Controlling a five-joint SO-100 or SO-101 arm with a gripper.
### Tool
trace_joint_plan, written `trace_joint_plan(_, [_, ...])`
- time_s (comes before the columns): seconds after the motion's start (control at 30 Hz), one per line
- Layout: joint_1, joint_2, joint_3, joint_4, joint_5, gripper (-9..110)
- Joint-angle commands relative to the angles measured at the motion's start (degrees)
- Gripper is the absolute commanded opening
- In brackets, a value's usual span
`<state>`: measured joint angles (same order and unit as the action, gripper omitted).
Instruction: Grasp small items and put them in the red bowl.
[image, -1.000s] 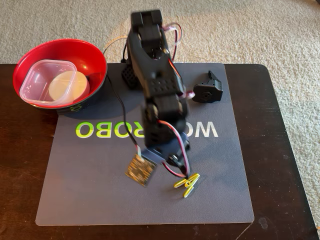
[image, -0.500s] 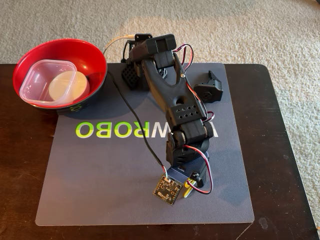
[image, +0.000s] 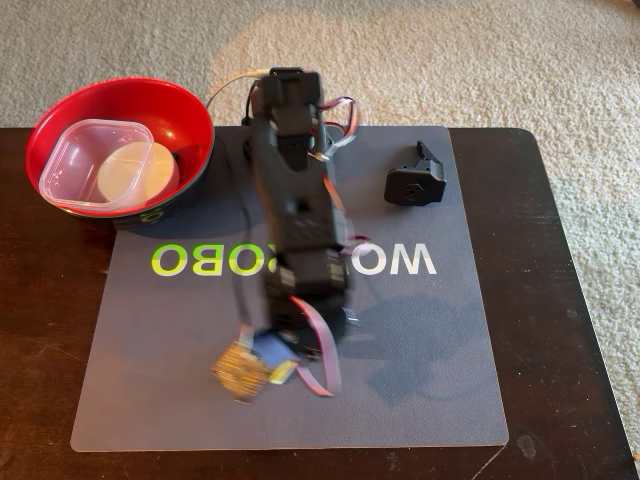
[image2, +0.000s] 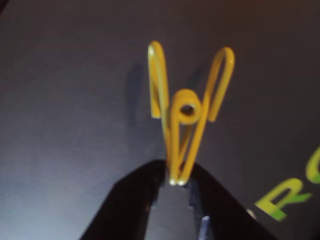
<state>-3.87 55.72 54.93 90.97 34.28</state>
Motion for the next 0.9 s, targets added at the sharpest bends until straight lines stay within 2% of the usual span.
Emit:
trace_joint_plan(0.0, [3.34, 11.16, -1.23, 2.46, -1.32, 0])
trace_joint_plan(0.23, [9.58, 34.1, 1.32, 6.77, -3.6, 0])
trace_joint_plan(0.43, [18.02, 57.66, 14.59, 6.86, -1.14, 0])
trace_joint_plan(0.67, [32.78, 80.77, 36.65, 6.86, 5.19, 0])
trace_joint_plan(0.87, [53.26, 94.66, 52.47, 6.77, 16.17, 0])
